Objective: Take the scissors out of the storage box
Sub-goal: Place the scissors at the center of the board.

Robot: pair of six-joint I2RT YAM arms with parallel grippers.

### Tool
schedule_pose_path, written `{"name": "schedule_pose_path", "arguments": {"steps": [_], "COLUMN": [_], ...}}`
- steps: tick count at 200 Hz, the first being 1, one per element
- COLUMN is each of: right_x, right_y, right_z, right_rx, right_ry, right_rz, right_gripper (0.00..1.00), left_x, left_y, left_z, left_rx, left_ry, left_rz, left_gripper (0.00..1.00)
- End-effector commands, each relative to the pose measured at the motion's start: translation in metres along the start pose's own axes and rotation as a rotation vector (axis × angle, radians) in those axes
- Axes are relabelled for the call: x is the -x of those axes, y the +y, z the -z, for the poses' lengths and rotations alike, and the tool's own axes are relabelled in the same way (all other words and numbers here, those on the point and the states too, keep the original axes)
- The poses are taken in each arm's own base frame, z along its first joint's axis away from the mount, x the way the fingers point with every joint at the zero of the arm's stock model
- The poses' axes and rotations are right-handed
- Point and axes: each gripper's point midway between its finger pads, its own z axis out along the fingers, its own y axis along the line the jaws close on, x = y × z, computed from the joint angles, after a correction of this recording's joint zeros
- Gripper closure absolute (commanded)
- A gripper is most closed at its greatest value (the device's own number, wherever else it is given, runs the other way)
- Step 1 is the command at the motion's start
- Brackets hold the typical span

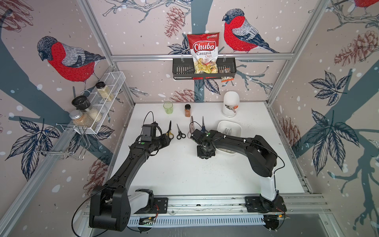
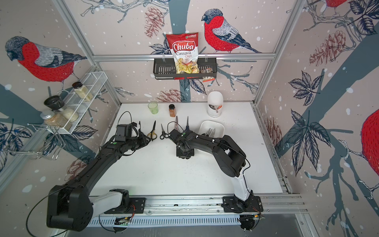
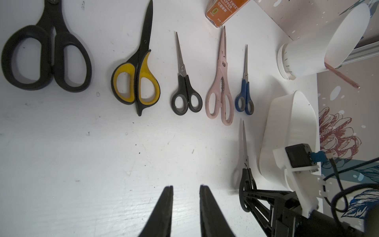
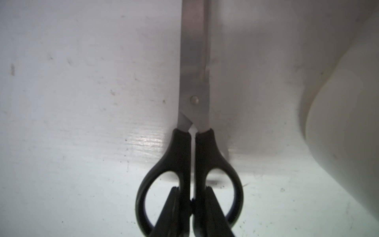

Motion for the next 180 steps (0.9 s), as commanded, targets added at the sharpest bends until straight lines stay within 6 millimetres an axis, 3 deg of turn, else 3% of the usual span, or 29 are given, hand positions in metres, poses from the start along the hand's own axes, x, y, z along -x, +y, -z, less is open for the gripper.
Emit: {"name": "schedule_pose_path", "arguments": {"steps": [1,45,81,105,140,180], "right_x": [-0.008,-0.009,-0.008,-0.005,0.001,0.018], "right_y": [-0.006,-0.009,-0.007,-0.004,-0.004,-0.003], "right_z": [-0.006,-0.014,-0.012,-0.007,0.006,0.037], "right_rx": [-0.042,-0.07,-0.069,-0.064,-0.05,0.025], "right_ry": [0.032,0.03,0.015,-0.004,-0.035,-0.105], "right_rz": [0.012,0.013,0.028,0.031,0.019,-0.023], "right_gripper": [1.0,0.97,0.72,0.62,0.58,0.58], "left_x": [0.001,-0.003,-0.005,-0.004,-0.003,0.001], "left_y": [-0.003,0.0,0.0,0.0,-0.002,-0.01], "left_z": [0.002,0.003,0.005,0.007,0.008,0.009], "left_rx": [-0.016,-0.012,-0.01,-0.009,-0.014,-0.048], "left_ry": [-0.001,0.005,0.004,-0.005,-0.01,-0.011], "left_rz": [-0.019,-0.011,-0.006,-0.006,-0.005,-0.005], "left_gripper": [0.72,0.72,0.72,0.72,0.71,0.71]}}
